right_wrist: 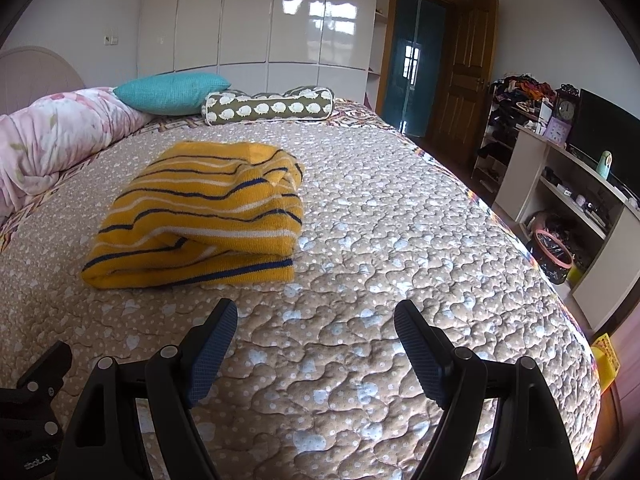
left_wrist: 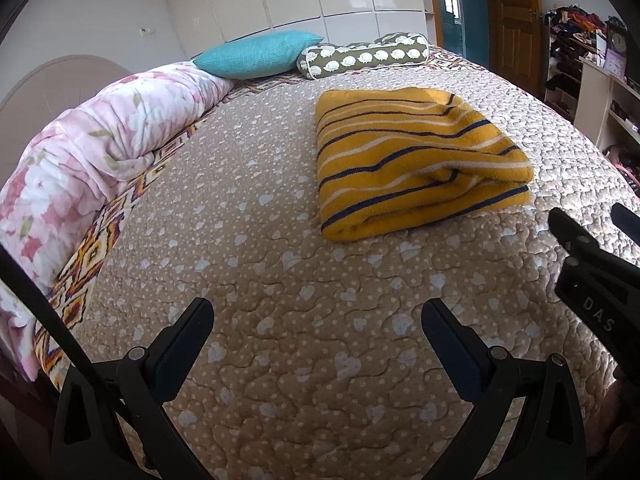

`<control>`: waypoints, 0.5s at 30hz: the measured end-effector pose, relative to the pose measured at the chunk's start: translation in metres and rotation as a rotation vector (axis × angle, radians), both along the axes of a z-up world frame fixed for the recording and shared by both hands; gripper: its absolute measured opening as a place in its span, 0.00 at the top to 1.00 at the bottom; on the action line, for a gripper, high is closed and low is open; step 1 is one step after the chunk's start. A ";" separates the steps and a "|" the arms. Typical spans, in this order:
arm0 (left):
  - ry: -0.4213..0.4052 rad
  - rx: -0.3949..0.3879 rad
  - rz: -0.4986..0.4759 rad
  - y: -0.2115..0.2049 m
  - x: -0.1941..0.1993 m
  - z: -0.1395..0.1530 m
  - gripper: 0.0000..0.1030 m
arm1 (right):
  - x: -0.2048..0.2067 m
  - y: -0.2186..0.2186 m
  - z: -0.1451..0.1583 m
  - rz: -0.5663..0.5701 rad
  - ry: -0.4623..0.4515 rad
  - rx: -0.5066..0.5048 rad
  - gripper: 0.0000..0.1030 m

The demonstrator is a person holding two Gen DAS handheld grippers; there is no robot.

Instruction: Fold small clothes

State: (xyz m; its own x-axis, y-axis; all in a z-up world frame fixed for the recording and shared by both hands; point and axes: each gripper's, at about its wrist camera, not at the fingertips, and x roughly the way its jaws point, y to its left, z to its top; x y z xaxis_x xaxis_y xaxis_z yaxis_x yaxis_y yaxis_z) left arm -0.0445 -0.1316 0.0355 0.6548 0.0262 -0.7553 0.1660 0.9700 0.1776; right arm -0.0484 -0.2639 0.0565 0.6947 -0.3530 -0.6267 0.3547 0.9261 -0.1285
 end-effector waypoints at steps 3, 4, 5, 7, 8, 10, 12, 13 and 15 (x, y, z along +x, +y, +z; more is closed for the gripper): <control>0.007 -0.005 0.008 0.004 0.003 -0.002 0.00 | -0.001 -0.001 0.001 -0.003 -0.008 0.002 0.18; 0.008 -0.006 0.009 0.005 0.003 -0.002 0.00 | -0.001 -0.001 0.001 -0.002 -0.006 0.003 0.18; 0.010 -0.008 0.009 0.006 0.004 -0.003 0.00 | -0.001 -0.001 0.002 -0.001 -0.006 0.004 0.18; 0.016 -0.011 0.010 0.007 0.005 -0.005 0.00 | 0.000 0.000 0.001 0.000 -0.006 0.005 0.18; 0.018 -0.012 0.010 0.008 0.005 -0.005 0.00 | 0.000 0.000 0.001 0.001 -0.006 0.004 0.18; 0.026 -0.016 0.011 0.010 0.006 -0.007 0.00 | -0.001 0.001 0.002 0.003 -0.009 0.004 0.18; 0.031 -0.022 0.012 0.011 0.007 -0.008 0.00 | -0.001 0.001 0.002 0.004 -0.012 0.004 0.18; 0.030 -0.027 0.010 0.012 0.007 -0.009 0.00 | -0.001 0.001 0.002 0.004 -0.012 0.005 0.18; 0.023 -0.024 0.007 0.012 0.007 -0.009 0.00 | -0.001 0.000 0.001 0.004 -0.010 0.007 0.17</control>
State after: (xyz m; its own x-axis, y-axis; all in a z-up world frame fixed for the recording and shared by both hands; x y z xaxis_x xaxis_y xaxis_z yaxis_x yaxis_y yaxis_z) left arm -0.0374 -0.1192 0.0268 0.6369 0.0126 -0.7708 0.1632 0.9750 0.1508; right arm -0.0492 -0.2634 0.0578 0.7025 -0.3456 -0.6221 0.3520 0.9285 -0.1184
